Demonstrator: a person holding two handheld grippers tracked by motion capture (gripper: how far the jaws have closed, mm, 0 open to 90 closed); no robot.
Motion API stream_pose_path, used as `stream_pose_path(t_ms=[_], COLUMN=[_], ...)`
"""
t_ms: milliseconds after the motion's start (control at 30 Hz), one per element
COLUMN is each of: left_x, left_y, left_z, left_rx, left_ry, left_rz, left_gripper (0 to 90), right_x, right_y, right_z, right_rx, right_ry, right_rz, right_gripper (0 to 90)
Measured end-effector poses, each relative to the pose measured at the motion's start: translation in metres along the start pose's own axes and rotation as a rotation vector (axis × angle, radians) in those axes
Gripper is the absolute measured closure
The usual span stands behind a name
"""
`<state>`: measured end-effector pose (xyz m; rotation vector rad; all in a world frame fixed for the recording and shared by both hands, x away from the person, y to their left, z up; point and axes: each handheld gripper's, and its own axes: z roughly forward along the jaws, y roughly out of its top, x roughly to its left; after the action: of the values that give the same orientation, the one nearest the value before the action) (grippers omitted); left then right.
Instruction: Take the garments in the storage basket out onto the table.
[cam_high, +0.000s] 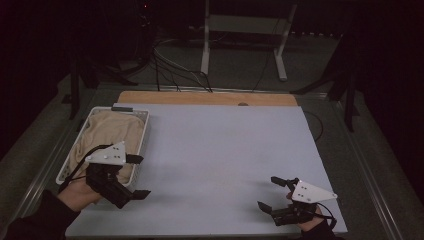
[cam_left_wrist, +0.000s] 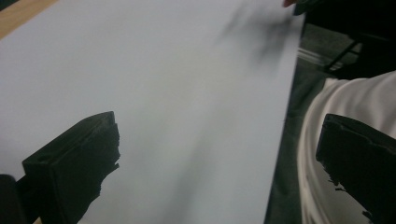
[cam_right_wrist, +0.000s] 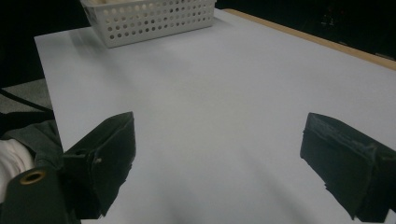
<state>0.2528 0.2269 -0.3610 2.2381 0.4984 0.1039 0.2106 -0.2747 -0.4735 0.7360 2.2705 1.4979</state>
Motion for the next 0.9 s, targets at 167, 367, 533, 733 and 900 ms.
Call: stream_pose_path(t_ms=[167,367,533,733,900], left_x=[0.014,0.031,0.045,0.067,0.087], left_y=[-0.006,-0.014,-0.022,-0.032,-0.041], left_z=[-0.013,-0.023,-0.029,-0.037,-0.043], left_rx=[-0.017,-0.007,0.003,0.016,0.019], left_ry=[0.046,0.105,0.154,0.227,0.287], left_rz=[-0.041,-0.079,-0.116,-0.166,-0.218], left_gripper=[0.1,0.1,0.1,0.1,0.1], right_x=[0.0,0.0,0.0,0.001,0.001], right_y=[0.0,0.0,-0.001,0.0,0.0], right_z=[0.001,0.001,0.001,0.002,0.002], right_rx=[0.003,0.005,0.008,0.009,0.006], right_ry=[-0.006,-0.012,-0.012,-0.006,-0.011], right_rz=[-0.001,-0.004,-0.005,-0.006,-0.009], right_gripper=[10.6,10.6,10.6,10.6,10.7])
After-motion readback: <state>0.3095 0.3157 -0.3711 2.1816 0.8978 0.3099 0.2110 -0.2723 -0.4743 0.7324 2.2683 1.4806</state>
